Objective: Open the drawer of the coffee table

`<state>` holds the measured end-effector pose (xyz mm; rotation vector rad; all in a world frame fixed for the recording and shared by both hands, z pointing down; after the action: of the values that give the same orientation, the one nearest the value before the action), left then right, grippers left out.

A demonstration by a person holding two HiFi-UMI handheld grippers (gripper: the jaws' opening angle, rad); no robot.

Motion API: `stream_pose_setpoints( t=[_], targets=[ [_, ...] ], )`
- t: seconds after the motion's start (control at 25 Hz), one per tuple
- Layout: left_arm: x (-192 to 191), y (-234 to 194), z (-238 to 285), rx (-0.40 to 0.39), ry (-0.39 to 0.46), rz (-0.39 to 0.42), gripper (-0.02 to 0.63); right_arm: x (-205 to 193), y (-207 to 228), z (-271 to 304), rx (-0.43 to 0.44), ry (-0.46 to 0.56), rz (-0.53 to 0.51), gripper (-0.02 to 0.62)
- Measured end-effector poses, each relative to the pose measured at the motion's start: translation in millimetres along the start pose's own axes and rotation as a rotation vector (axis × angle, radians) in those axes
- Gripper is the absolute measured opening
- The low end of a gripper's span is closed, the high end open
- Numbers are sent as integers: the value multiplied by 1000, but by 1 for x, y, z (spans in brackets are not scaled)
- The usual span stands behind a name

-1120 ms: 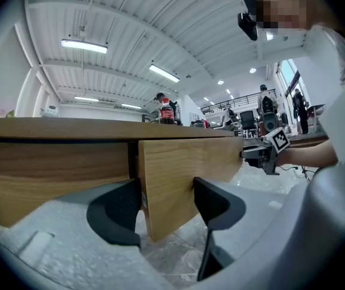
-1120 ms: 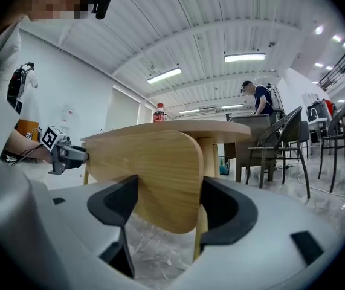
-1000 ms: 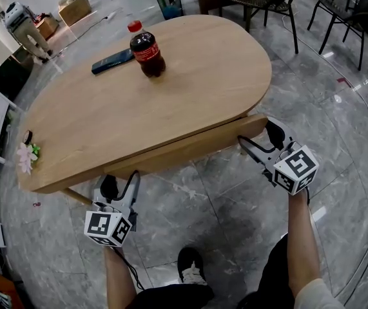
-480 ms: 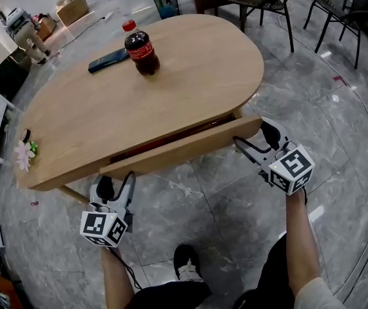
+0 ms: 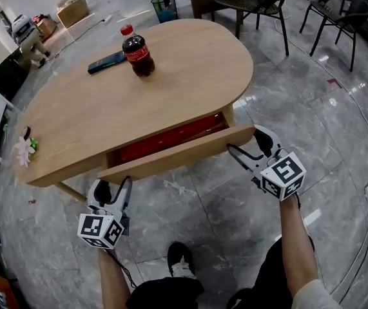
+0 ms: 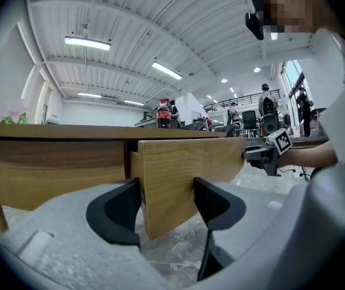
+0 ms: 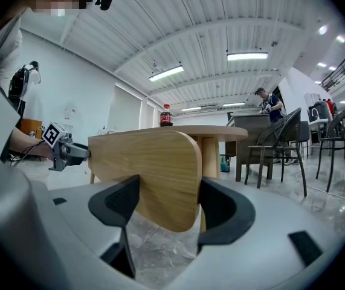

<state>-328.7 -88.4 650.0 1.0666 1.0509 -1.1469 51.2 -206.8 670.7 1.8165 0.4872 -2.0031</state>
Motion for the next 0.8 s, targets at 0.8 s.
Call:
stream_pose_setpoints(
  t=[0.8],
  targets=[
    [-3, 19, -26, 21, -29, -17, 268, 1, -12, -22, 18, -61, 35, 325]
  ],
)
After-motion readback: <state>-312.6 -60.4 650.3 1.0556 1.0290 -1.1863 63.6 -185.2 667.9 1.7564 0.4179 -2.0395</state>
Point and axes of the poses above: the fingertips, and each gripper's own axes: z forward along the fingers, y to its right, x out of its top, the point moved 7 cm from there along -z, backward along the fingers, and after that the axes turned 12 degrees about x, right-handed, at the moved point
